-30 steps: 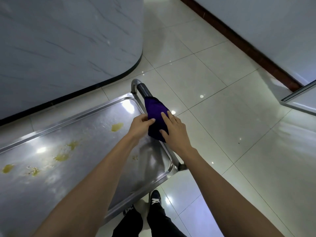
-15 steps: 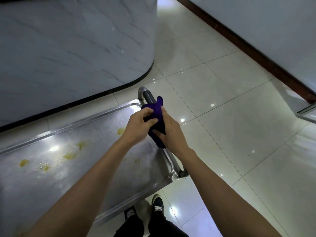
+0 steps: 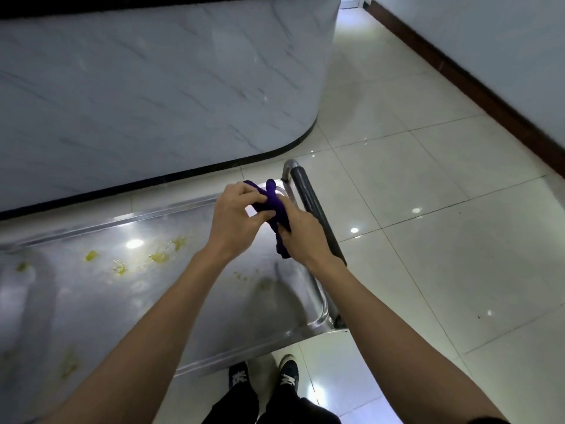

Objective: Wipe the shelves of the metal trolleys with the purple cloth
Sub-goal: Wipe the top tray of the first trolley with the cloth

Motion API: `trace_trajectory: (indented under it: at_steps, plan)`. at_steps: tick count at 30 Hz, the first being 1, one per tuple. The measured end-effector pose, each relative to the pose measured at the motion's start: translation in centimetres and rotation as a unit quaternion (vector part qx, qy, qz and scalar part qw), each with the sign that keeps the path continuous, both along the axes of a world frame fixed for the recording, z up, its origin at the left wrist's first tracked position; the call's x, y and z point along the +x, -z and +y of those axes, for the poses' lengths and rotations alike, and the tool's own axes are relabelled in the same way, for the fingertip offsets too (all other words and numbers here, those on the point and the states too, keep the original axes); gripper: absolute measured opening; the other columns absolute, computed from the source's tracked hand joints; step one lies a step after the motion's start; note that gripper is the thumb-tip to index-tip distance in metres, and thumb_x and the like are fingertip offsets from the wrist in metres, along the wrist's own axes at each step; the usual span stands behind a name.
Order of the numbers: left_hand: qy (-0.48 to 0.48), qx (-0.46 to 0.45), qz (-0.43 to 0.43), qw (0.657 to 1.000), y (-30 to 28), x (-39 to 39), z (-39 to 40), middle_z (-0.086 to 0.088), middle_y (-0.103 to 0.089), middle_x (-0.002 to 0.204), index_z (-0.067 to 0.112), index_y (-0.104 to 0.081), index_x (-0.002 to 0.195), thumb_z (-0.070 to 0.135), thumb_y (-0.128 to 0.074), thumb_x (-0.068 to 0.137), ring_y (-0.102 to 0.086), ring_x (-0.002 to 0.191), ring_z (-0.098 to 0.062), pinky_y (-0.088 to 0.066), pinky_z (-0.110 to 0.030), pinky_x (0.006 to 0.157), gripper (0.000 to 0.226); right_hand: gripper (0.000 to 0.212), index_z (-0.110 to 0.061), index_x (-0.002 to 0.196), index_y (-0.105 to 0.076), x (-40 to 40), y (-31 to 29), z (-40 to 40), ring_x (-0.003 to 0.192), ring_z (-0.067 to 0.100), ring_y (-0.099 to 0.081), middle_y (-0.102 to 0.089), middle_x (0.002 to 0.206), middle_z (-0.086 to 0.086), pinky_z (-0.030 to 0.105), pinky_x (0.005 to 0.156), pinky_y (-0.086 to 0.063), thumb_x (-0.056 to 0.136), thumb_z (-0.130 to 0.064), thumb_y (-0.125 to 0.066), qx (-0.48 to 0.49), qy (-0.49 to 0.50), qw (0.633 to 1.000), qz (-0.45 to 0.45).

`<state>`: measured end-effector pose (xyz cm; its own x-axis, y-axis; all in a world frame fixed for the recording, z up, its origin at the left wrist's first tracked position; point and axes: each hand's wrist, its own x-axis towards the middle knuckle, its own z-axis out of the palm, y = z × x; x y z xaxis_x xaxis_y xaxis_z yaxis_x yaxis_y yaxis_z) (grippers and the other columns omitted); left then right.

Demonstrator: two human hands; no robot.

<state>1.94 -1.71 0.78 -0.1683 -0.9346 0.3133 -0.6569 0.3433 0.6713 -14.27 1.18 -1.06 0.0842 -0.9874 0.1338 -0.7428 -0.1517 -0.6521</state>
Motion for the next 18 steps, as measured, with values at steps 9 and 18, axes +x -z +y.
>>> trace_trajectory:
  at_steps: [9,18]
  plan:
    - [-0.08,0.06,-0.052,0.994,3.7,5.6,1.6,0.028,-0.059,0.111,0.039,-0.065,0.117,0.045,-0.063,0.094,-0.047,0.105,0.008,-0.045,-0.029,0.099,0.023,0.05,-0.022,0.143,-0.051,1.4,1.0,-0.2,0.096,0.02,-0.065,-0.07,0.112,0.002,0.02,0.079,-0.048,0.095,-0.012,-0.062,0.029,-0.033,0.999,0.016]
    - [-0.058,0.17,-0.201,0.963,5.4,7.6,3.7,0.007,-0.058,0.14,0.032,-0.053,0.139,0.05,-0.051,0.099,-0.049,0.13,-0.018,-0.042,-0.045,0.108,0.044,0.044,-0.023,0.139,-0.052,3.7,3.2,-1.0,0.086,0.018,-0.063,-0.07,0.103,0.0,0.028,0.071,-0.046,0.097,-0.012,-0.055,0.081,-0.062,0.994,0.031]
